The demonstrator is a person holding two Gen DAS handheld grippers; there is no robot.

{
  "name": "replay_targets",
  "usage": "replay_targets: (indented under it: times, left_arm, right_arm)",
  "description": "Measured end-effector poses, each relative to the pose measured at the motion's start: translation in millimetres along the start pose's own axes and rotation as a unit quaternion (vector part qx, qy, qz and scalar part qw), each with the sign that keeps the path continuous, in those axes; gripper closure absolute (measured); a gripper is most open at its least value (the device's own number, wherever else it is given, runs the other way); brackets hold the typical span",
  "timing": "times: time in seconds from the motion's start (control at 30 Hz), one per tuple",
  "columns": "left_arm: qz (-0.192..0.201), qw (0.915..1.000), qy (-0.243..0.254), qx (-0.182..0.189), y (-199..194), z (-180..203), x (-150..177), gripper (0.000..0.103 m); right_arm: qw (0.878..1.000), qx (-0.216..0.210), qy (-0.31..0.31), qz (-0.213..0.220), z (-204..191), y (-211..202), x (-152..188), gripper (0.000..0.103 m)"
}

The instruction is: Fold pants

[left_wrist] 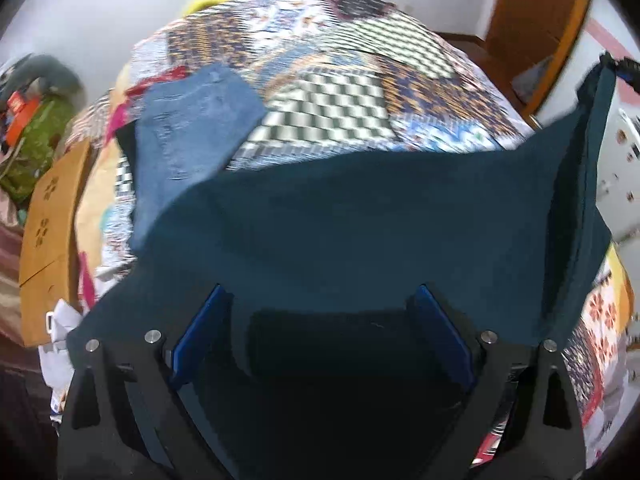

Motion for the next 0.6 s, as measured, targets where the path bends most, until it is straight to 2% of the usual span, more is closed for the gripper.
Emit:
replay_targets:
  times: [0.07,0.23,0.6]
  left_arm:
    - [-0.004,0.9999,0.011,-0.008,2,13,4,0.007]
    - [-0.017,0.9995,0.027,-0.002,7,36,15,0.007]
    - [-0.013,0.9997,0.021,0.001,8,42,22,0.007]
  right_arm:
    - [1.0,0.003,0.0,0.003,12,-9,6,0.083]
    - [1.0,0.005,0.016,-0.021,39,-8,42,0.083]
    - [0.992,0.032,0.069,-0.1,93,17,158,0.082]
Point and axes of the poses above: each gripper's, at about its wrist camera, not at the fingertips, and y roughly the way its jaws point, z to its right, x to its underside, the point moved 9 cm from there along y, roughly the way its jaws point, and after that the axes turned 6 degrees about -z, right-handed, at the moved point
